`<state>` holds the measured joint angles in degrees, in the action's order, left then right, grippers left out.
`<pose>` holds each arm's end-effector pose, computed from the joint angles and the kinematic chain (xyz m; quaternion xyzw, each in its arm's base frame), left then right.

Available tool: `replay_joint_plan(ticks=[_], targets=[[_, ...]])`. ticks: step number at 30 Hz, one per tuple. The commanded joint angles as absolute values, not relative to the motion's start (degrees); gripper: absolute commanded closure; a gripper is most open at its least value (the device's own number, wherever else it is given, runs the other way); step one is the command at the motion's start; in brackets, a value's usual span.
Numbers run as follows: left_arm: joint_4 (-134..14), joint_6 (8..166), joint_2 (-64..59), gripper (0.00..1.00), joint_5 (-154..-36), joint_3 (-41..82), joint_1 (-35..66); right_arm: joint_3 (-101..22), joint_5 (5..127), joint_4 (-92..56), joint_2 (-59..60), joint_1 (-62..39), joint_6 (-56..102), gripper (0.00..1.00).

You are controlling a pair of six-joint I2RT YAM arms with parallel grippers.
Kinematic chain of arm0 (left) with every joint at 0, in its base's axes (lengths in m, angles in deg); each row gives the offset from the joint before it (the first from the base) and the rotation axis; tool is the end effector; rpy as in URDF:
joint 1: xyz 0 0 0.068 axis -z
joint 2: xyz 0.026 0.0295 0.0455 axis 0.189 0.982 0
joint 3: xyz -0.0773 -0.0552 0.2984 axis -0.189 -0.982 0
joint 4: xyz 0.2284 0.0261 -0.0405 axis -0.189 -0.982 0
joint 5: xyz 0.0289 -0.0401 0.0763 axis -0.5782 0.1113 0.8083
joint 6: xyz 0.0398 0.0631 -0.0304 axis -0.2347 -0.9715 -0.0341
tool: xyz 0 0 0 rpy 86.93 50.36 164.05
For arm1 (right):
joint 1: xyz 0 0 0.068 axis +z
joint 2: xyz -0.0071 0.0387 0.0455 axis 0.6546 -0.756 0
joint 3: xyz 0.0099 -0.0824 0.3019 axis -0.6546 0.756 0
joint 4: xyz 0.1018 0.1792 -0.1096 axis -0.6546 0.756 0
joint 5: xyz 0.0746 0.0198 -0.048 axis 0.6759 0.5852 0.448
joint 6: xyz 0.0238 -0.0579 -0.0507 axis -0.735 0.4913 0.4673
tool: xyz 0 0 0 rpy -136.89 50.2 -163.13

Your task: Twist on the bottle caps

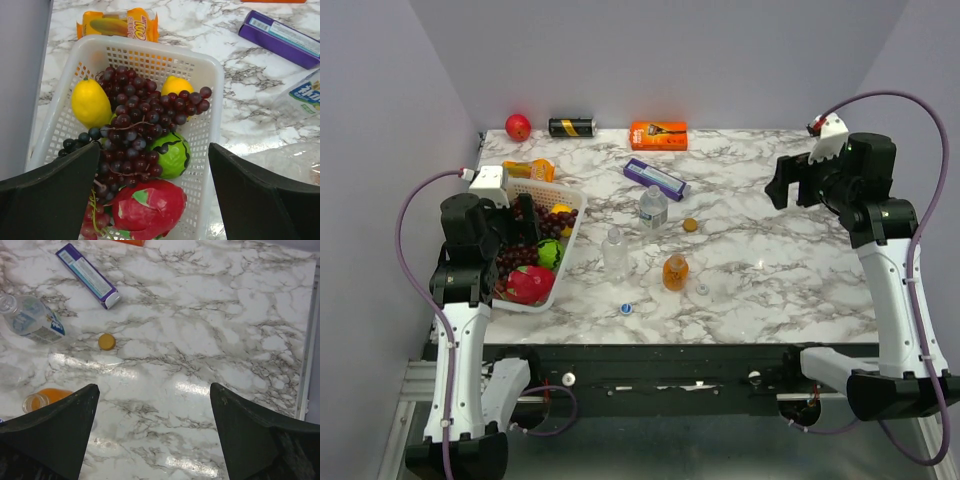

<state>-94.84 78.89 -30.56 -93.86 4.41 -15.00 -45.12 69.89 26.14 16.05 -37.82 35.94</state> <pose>0.1459 0.0017 0.3719 -0.0196 0.8365 -0.0485 0.5454 0.2057 0.0249 0.4406 -0.1186 0.8478 0.0721 0.5119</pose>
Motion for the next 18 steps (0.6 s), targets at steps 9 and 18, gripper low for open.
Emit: replay_joint_plan(ticks=[9,18], targets=[[-96.0,79.4,-34.5,0.01,-106.1,4.4,-14.9,-56.8,95.4,32.2,8.8,-15.4,55.6,0.03],[-97.0,80.5,-37.5,0.02,-107.1,2.1,-15.7,-59.9,84.3,25.1,-4.0,6.6,56.2,0.15]])
